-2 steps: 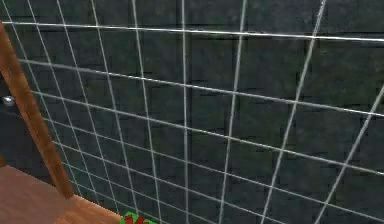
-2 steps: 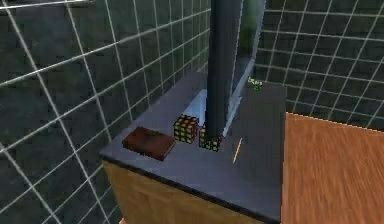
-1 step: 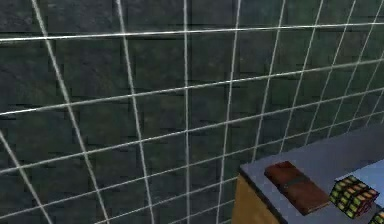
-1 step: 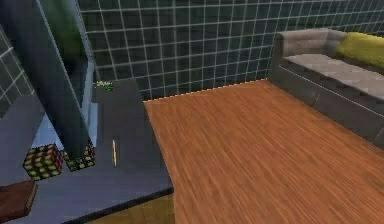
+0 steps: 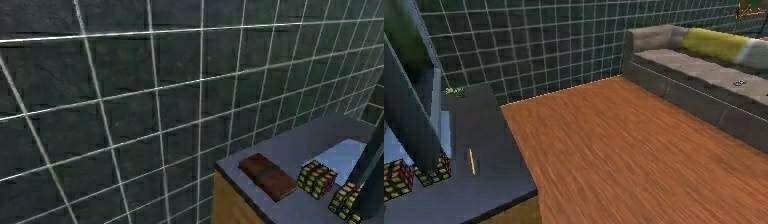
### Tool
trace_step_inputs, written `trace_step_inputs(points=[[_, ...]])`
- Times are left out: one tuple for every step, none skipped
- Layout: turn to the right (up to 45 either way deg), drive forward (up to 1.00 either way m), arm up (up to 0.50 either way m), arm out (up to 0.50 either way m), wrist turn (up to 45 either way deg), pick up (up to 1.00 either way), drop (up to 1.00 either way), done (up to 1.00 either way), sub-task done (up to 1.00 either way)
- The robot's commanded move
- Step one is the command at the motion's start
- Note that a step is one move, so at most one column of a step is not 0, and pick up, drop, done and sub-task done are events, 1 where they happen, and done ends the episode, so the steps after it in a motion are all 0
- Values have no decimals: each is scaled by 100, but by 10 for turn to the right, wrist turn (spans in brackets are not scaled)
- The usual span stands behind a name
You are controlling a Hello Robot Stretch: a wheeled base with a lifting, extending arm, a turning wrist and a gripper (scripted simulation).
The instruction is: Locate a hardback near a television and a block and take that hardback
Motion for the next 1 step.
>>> trace_step_inputs(points=[[0,20,0,0,0,0,0,0,0]])
